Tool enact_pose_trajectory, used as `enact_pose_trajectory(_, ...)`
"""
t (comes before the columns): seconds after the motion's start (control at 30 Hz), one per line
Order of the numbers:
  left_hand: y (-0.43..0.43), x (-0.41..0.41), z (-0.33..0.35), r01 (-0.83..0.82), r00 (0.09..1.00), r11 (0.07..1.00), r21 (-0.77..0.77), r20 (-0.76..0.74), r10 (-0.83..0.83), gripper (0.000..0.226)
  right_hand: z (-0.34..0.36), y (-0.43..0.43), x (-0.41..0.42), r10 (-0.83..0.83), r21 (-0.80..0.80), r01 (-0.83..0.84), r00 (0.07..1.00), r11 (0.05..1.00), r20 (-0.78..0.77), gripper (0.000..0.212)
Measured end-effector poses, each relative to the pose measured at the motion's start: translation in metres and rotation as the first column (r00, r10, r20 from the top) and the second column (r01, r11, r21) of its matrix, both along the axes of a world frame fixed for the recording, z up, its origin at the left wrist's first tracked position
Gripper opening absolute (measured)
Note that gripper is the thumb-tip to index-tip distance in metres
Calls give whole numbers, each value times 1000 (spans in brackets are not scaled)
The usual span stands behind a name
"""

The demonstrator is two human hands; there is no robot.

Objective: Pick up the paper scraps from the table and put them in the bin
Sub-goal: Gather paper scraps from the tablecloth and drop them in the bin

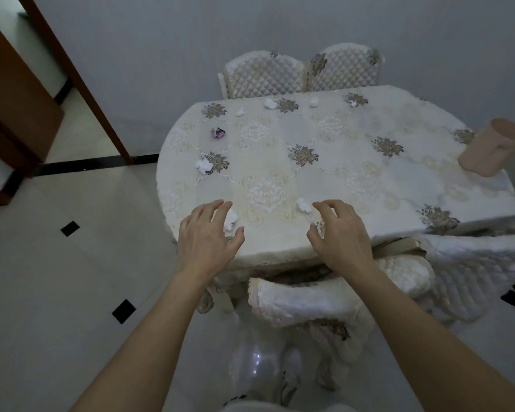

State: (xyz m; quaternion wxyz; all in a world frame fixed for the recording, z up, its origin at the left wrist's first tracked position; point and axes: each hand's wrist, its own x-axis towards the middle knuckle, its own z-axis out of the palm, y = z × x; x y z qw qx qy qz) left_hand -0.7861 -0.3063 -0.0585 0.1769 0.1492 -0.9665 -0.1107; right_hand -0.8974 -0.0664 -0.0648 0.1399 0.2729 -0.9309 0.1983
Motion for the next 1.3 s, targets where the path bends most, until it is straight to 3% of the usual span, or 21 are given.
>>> enact_pose_trajectory(0.4, -25, -70, -38, -176, 971, 980, 91, 181, 157, 54, -43, 6, -113, 43, 100, -58, 988, 993, 147, 42)
enact_pose_trajectory(0.57, -36, -81, -68, -250, 942, 951, 183, 271, 195, 48, -71, -2, -144, 55, 174, -111, 952, 978, 301, 43)
enact_pose_trajectory(0.87, -80, -119, -124, -264, 851, 935, 237, 513, 111, 55, -128, -10, -193, 5, 285, -191, 838, 939, 546, 55)
enact_pose_trajectory(1.1, -107, -143, -147, -4, 808, 962, 273, 568, -157, 61, -147, -27, -220, 100, 327, -333, 820, 884, 563, 66)
enact_pose_trajectory(1.3, -111, -151, -159, 68, 848, 949, 308, 483, -218, 51, -155, -44, -224, 101, 356, -358, 813, 863, 573, 56)
